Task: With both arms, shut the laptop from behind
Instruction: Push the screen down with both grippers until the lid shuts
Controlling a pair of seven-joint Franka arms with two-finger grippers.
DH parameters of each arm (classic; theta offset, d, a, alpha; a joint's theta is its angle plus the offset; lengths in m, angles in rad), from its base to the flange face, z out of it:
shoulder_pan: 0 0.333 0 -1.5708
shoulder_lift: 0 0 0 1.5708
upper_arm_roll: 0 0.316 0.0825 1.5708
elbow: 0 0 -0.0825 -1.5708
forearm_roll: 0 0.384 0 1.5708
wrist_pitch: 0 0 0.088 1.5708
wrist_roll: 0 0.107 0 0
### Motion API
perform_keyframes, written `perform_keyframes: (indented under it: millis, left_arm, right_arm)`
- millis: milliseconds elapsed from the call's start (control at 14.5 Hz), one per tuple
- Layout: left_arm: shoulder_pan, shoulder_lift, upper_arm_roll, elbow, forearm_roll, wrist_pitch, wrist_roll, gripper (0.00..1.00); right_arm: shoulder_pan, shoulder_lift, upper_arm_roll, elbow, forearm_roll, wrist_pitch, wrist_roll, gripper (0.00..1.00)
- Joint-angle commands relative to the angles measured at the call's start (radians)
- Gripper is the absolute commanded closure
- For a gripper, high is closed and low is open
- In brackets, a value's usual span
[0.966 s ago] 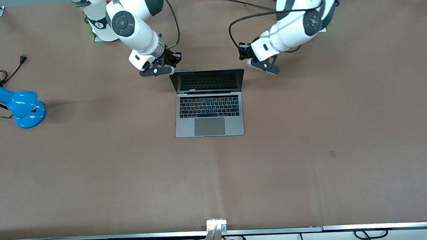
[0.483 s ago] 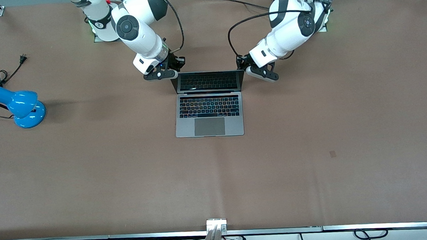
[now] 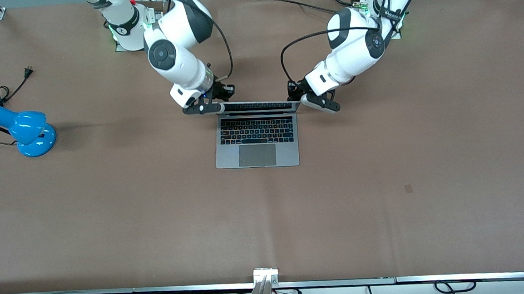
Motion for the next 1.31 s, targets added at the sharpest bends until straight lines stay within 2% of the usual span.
perform_keyframes:
  millis: [0, 483, 897, 1241]
  left_arm:
    - [0.009, 0.106, 0.001, 0.070, -0.009, 0.071, 0.082, 0.99]
    - [0.009, 0.237, 0.050, 0.199, -0.009, 0.086, 0.144, 0.99]
    - [-0.004, 0.313, 0.064, 0.248, -0.006, 0.132, 0.158, 0.99]
    - [-0.007, 0.402, 0.067, 0.297, -0.004, 0.172, 0.179, 0.99]
  right_arm:
    - [-0.021, 0.068, 0.004, 0.067, -0.018, -0.001, -0.011, 1.00]
    - [-0.069, 0.137, 0.004, 0.114, -0.020, 0.000, -0.082, 1.00]
    - [-0.078, 0.262, 0.003, 0.202, -0.064, 0.003, -0.102, 1.00]
    - [-0.078, 0.356, -0.006, 0.245, -0.078, 0.078, -0.103, 1.00]
